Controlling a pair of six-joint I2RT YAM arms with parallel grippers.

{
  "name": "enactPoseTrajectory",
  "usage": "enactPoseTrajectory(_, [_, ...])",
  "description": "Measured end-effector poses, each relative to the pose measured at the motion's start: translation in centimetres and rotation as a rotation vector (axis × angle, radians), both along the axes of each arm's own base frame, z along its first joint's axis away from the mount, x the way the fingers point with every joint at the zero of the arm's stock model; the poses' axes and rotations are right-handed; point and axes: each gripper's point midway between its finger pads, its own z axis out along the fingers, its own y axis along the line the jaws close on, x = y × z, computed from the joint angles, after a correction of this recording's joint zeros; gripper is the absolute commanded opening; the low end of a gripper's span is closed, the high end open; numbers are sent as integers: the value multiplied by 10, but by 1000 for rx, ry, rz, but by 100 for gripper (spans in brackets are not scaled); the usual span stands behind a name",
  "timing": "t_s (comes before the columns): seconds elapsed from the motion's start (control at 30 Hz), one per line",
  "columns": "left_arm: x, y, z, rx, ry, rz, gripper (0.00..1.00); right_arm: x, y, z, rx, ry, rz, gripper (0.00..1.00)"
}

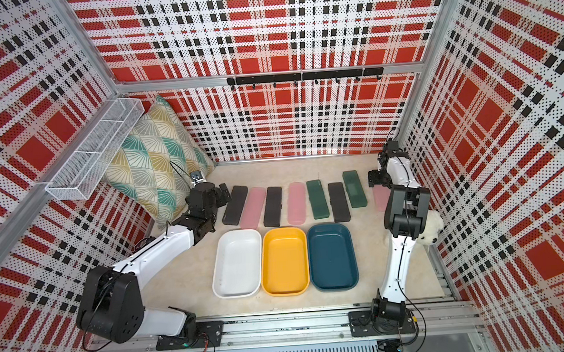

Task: Place the pencil cases by color into the storage box
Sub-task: Pick up the pencil case from the center of the board, then place the pencil case at the storage box.

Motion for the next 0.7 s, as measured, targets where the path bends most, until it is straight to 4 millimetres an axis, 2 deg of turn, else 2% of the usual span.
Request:
enactPoseTrajectory(0.17, [-3, 2, -1, -9, 0, -9, 99, 0, 7, 35, -9, -61, 2, 64])
enactPoseTrajectory(0.33, [-6, 7, 1, -20, -8, -10, 99, -1, 26, 63, -17, -102, 24, 64])
enactPoseTrajectory(0.5, [-10, 17, 7, -39, -27, -7, 99, -8, 59, 95, -26, -152, 59, 64])
enactPoseTrajectory(0.7, [-13, 36, 14, -72, -57, 26, 99, -42, 108, 115, -22, -176, 98, 64])
